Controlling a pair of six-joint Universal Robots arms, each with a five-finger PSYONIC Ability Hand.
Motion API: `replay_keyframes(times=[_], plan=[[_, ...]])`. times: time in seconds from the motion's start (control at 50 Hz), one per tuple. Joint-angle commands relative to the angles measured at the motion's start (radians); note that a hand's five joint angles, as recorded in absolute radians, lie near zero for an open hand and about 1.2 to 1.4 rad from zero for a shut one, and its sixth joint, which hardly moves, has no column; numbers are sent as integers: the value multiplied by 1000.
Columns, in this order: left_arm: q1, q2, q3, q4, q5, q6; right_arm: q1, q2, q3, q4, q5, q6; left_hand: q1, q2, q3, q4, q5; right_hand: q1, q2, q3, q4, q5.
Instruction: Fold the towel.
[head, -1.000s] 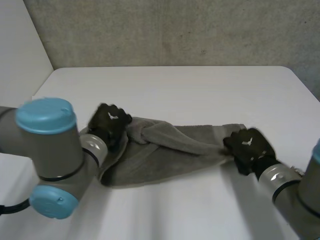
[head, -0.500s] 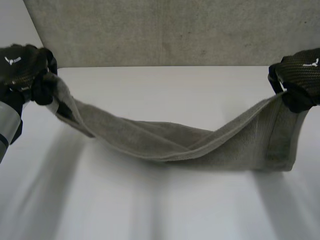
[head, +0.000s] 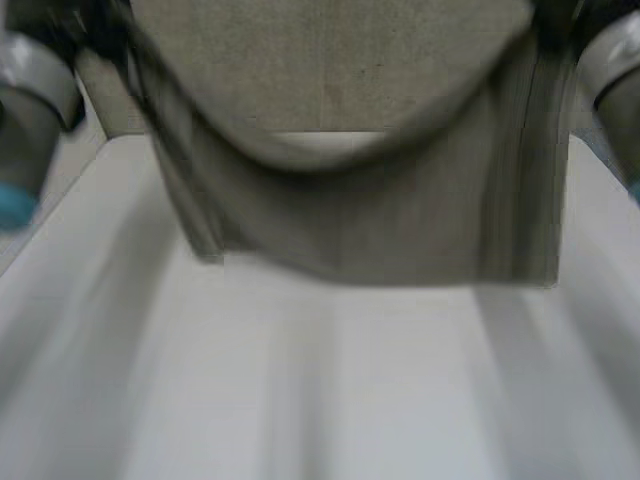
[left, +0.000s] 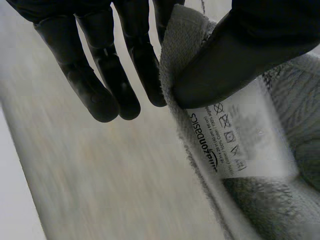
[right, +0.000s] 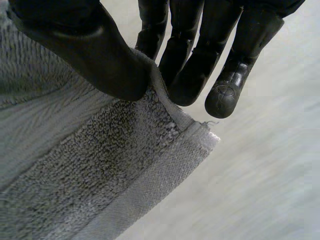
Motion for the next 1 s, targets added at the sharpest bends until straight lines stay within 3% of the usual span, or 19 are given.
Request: replay_keyframes(times=[0.02,0.1,0.26,0.4,0.52,0.62,0.64,0.74,0.82,0.86,0.9,1.0], plan=[[18,-8,172,48,-22,-177,-5,-108,80,-129,-10,54,-52,-90,-150,-113,-276,60,80,65,58,54],[22,-17,118,39,-26,-178,1,-108,135,-75,-31,48,-52,-90,-150,-113,-276,60,80,65,58,54],[44,-12,-239,99,26,-181,-2,-108,322,-20,-108,50,-52,-90,-150,-113,-276,60,80,65,58,54],[87,-11,-600,289,177,-174,-8,-101,531,-23,-137,45,-52,-90,-150,-113,-276,60,80,65,58,54],[104,-8,-767,384,291,-152,-18,-46,709,-34,-140,34,-52,-90,-150,-113,-276,60,80,65,58,54],[163,25,-906,397,408,-2,-65,-40,798,-37,-140,24,-52,-90,-150,-113,-276,60,80,65,58,54],[164,25,-906,397,408,-2,-83,-46,822,-38,-149,24,-52,-90,-150,-113,-276,60,80,65,58,54],[170,40,-994,410,428,222,-111,-60,859,-38,-191,33,-52,-90,-150,-113,-276,60,80,65,58,54],[159,38,-1003,413,423,277,-113,-63,876,-38,-202,41,-52,-90,-150,-113,-276,60,80,65,58,54],[157,38,-1006,421,422,283,-113,-65,881,-38,-202,45,-122,-160,-220,-183,-346,60,80,65,58,54],[151,37,-1015,444,420,287,-113,-63,886,-40,-203,51,-408,-447,-506,-469,-632,60,80,65,58,54],[148,35,-1035,501,420,299,-113,-65,898,-40,-205,59,-691,-729,-789,-752,-915,60,80,65,58,54]])
